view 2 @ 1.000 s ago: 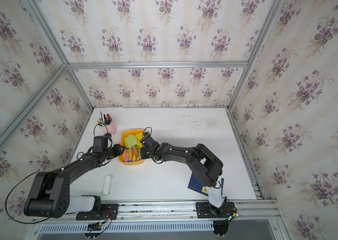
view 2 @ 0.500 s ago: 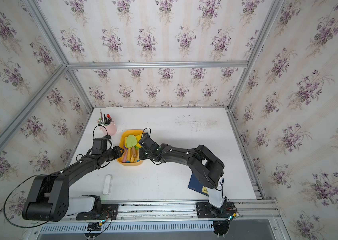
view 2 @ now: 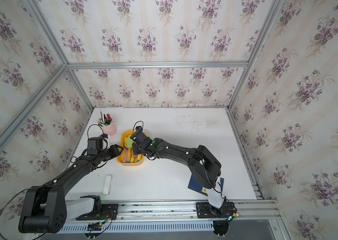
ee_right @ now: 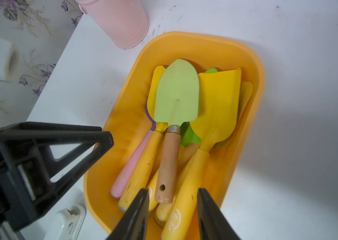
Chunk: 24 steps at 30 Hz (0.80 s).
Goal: Take the shovel out of the storage box
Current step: Move the storage box to the center of the board, then pick up the shovel from the storage box.
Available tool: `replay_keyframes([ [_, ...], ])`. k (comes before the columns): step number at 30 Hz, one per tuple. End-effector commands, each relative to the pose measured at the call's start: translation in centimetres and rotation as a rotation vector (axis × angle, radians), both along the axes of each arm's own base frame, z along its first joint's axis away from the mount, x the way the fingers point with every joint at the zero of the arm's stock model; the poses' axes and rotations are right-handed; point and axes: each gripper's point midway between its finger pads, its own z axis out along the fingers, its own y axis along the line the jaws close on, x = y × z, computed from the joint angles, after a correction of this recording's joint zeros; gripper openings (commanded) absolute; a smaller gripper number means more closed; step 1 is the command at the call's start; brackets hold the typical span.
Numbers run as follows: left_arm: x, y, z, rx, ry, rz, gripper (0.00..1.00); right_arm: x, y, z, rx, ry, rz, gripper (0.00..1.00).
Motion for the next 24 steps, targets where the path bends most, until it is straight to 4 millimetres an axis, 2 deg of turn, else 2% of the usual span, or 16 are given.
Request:
replay_keyframes([
  [1,-0.3,-0.4,0.2,-0.14,0.008,-0.016,0.53,-0.3,0.9,-1.0,-0.089,0.007,0.073,0.49],
  [4,-0.1,0.3,0.2,-0.233,0.003,0.004,0.53,0.2,2.1,-2.2,-0.136,0.027,0.099,0.5],
  [8,-0.2,0.7,0.1,-0.226,-0.009,0.014,0.53,0.7,2.8,-4.0,-0.191,0.056,0.11,0.49],
  [15,-0.7,0.7,0.1,-0.21,-0.018,0.009,0.53,0.9,2.3,-6.0,-0.254,0.078,0.091,0.47],
  [24,-0.7,0.5,-0.1,-0.23,-0.015,0.006,0.53,0.9,2.9,-7.8,-0.259,0.106,0.088,0.41],
])
